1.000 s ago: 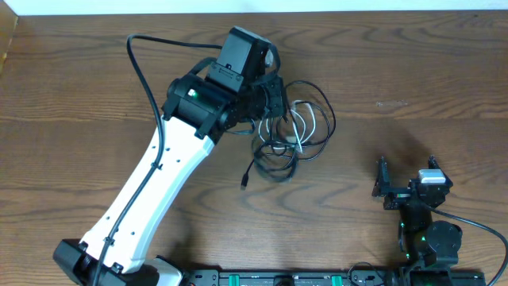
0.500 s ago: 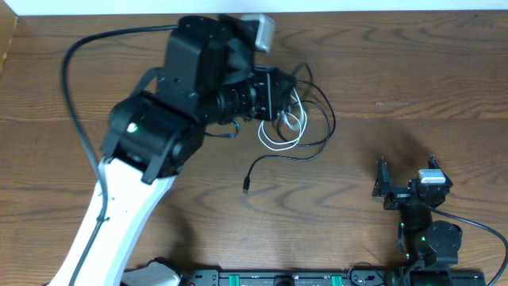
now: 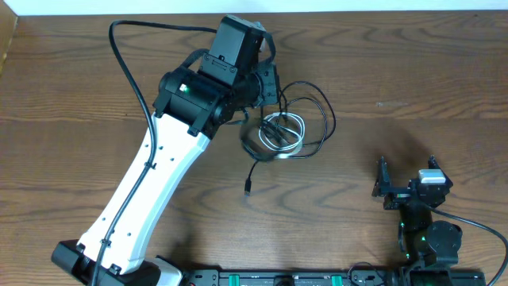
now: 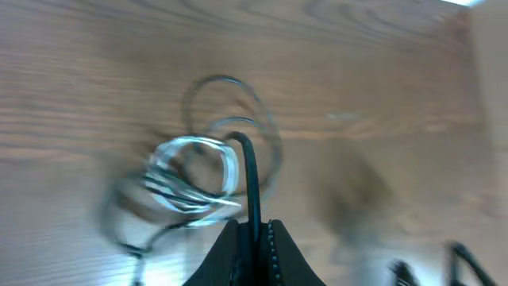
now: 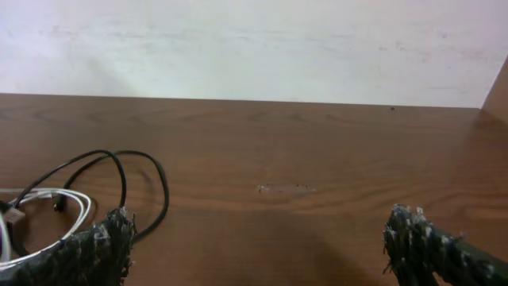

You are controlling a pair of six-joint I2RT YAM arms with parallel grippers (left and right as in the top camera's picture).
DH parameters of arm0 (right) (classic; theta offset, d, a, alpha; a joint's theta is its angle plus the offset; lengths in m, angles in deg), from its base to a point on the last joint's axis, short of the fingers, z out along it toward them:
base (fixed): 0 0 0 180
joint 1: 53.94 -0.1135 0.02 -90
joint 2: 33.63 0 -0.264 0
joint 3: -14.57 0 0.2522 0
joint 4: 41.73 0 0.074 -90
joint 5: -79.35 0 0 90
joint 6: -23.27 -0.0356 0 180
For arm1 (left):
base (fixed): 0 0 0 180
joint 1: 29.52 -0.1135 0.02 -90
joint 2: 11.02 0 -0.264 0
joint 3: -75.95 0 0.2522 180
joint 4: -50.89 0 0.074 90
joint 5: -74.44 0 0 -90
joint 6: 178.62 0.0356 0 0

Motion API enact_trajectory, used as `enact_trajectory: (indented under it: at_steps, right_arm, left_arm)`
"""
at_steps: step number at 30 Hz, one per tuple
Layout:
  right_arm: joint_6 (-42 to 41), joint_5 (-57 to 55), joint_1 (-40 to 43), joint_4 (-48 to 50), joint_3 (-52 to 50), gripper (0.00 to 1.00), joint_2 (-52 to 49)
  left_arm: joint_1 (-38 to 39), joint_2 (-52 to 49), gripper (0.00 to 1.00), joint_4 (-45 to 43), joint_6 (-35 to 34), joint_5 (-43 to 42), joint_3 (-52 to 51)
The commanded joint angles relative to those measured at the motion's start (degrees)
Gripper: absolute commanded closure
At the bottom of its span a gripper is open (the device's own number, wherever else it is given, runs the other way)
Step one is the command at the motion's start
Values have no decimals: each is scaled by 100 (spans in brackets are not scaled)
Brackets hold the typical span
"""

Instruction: Untangle cables

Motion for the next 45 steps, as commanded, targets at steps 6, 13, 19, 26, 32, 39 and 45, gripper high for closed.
enact_trajectory:
  at_steps: [6, 13, 19, 26, 32, 39, 45]
  right_arm:
    - [28, -17, -9, -31, -9, 1, 13]
    - [28, -17, -9, -31, -9, 1, 13]
    - [28, -15, -9, -31, -9, 1, 13]
    - [28, -17, -9, -31, -9, 1, 13]
    - [28, -17, -9, -31, -9, 1, 13]
    - [28, -17, -9, -31, -9, 1, 13]
    - [28, -17, -9, -31, -9, 1, 13]
  left_arm:
    - [-153, 111, 91, -452, 372, -1379, 79]
    - [-138, 0, 83, 236, 374, -907, 79]
    - [-149, -24, 60, 308, 376, -382, 79]
    - [-138, -555, 37, 1067, 376, 717, 76]
    - [-184, -1351, 25, 1349, 367, 1102, 76]
    - [-684, -2063, 17, 1239, -243, 1102, 76]
    - [-1250, -2522, 17, 1241, -769, 573, 74]
